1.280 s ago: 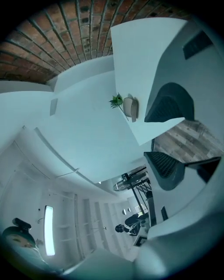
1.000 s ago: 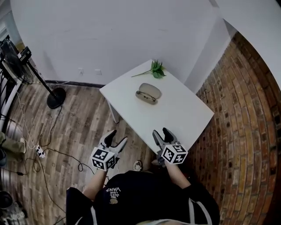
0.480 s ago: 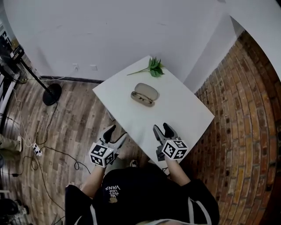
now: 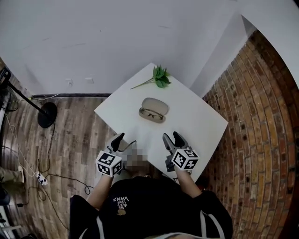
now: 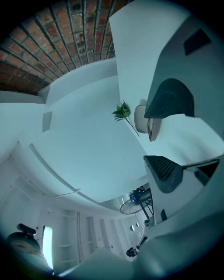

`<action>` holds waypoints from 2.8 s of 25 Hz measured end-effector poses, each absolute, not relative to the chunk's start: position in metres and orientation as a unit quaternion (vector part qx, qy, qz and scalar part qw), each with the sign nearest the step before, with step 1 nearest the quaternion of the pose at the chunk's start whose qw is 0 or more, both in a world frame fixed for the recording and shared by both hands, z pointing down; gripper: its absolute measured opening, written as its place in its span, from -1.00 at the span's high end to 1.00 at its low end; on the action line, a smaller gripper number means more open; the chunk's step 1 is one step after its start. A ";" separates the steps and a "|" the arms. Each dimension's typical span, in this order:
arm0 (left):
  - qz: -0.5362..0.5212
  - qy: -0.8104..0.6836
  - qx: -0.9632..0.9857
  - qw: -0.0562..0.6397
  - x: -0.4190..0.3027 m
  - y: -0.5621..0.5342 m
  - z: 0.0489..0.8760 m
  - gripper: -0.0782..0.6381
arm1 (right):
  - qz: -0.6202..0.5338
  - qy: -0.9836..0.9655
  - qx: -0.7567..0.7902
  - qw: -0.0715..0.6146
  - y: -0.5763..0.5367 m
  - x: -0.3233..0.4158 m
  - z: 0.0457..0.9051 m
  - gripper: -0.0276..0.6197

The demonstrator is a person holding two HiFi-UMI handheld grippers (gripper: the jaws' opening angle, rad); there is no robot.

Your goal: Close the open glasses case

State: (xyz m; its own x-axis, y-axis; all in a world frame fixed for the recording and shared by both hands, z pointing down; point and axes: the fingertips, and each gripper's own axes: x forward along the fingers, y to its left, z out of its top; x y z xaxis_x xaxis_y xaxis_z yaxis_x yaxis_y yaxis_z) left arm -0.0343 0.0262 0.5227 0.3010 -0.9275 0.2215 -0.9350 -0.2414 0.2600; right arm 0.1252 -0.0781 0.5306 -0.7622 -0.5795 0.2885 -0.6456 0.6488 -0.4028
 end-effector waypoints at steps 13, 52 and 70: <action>0.049 -0.489 0.853 0.175 -0.118 -0.028 0.531 0.01 | 0.255 -0.854 0.453 0.027 -0.090 0.064 0.528 0.15; 0.115 -0.457 0.834 0.288 -0.083 -0.174 0.632 0.01 | 0.303 -0.832 0.455 0.094 -0.300 0.087 0.585 0.29; 0.163 -0.451 0.827 0.295 -0.077 -0.171 0.663 -0.01 | 0.333 -0.823 0.426 0.174 -0.332 0.063 0.645 0.35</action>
